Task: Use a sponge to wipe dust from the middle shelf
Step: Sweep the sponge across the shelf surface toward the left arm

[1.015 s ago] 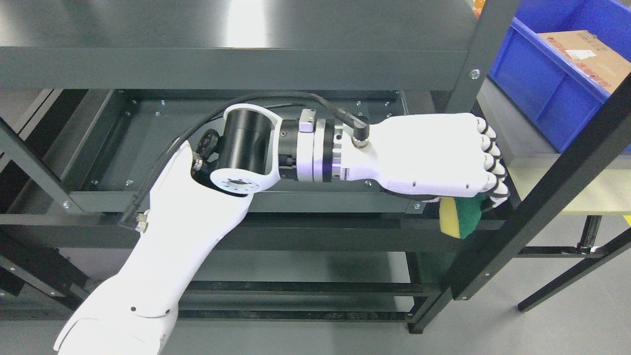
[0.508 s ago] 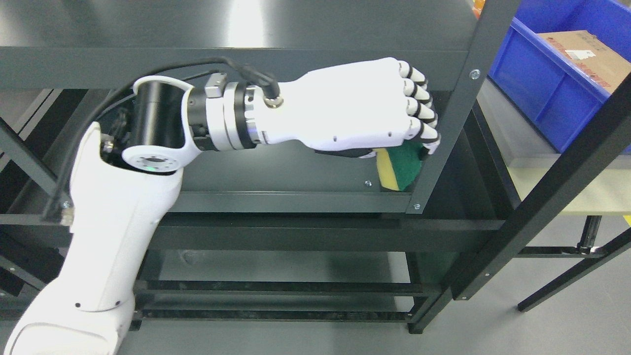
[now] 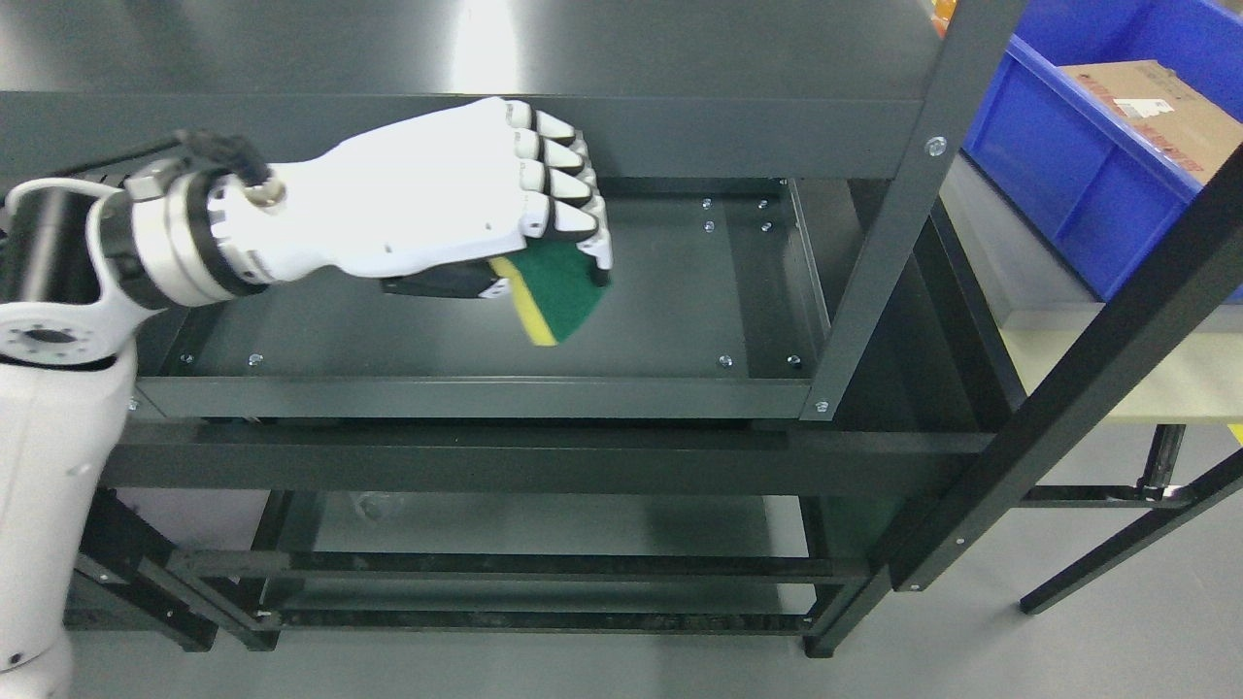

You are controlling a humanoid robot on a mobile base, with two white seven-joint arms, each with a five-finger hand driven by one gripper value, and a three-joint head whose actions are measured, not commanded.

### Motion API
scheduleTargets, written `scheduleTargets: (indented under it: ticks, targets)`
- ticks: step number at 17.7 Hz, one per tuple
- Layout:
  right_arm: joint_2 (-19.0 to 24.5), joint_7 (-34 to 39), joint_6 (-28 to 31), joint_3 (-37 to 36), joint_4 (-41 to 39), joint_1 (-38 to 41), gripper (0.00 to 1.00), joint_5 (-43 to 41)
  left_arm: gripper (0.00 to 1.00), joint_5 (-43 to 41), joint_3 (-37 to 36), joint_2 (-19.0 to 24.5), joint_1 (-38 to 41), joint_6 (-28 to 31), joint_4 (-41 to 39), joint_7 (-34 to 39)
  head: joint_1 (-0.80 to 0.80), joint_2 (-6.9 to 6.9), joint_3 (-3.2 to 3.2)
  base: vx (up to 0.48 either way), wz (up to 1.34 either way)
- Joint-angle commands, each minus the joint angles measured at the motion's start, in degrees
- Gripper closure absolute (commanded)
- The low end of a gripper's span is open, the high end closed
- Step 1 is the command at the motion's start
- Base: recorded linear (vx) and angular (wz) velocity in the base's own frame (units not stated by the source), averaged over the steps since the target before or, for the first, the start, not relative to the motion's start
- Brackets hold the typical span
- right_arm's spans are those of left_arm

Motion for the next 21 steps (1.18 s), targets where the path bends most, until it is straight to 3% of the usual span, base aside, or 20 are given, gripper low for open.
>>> scheduleTargets:
  ticks: [1, 6, 12, 18, 21]
  targets:
    - [-1.00, -0.22, 0.03, 0.07, -1.00, 0.00, 0.00, 0.00, 1.00, 6.36, 22.27, 20.81, 11.65, 0.12, -0.33, -0.01, 0.00, 0.00, 0.00, 0.000, 0.00]
    - [-1.00, -0.22, 0.03, -0.02, -1.00, 0.00, 0.00, 0.00, 1.00, 10.32, 41.17, 23.54, 27.38, 0.12, 1.51, -0.01, 0.00, 0.00, 0.00, 0.000, 0.00]
    - [-1.00, -0.22, 0.03, -0.02, -1.00, 0.00, 0.00, 0.00, 0.99, 10.93, 52.53, 24.59, 29.34, 0.12, 12.23, 0.16, 0.00, 0.00, 0.00, 0.000, 0.00]
    - [-1.00, -0.22, 0.03, 0.07, -1.00, 0.00, 0.00, 0.00, 0.99, 13.84, 52.03, 25.47, 30.13, 0.12, 12.51, -0.01, 0.00, 0.00, 0.00, 0.000, 0.00]
    - [-1.00, -0.22, 0.03, -0.02, -1.00, 0.00, 0.00, 0.00, 0.99, 13.84, 43.26, 24.24, 29.87, 0.12, 9.35, 0.86, 0.00, 0.00, 0.00, 0.000, 0.00]
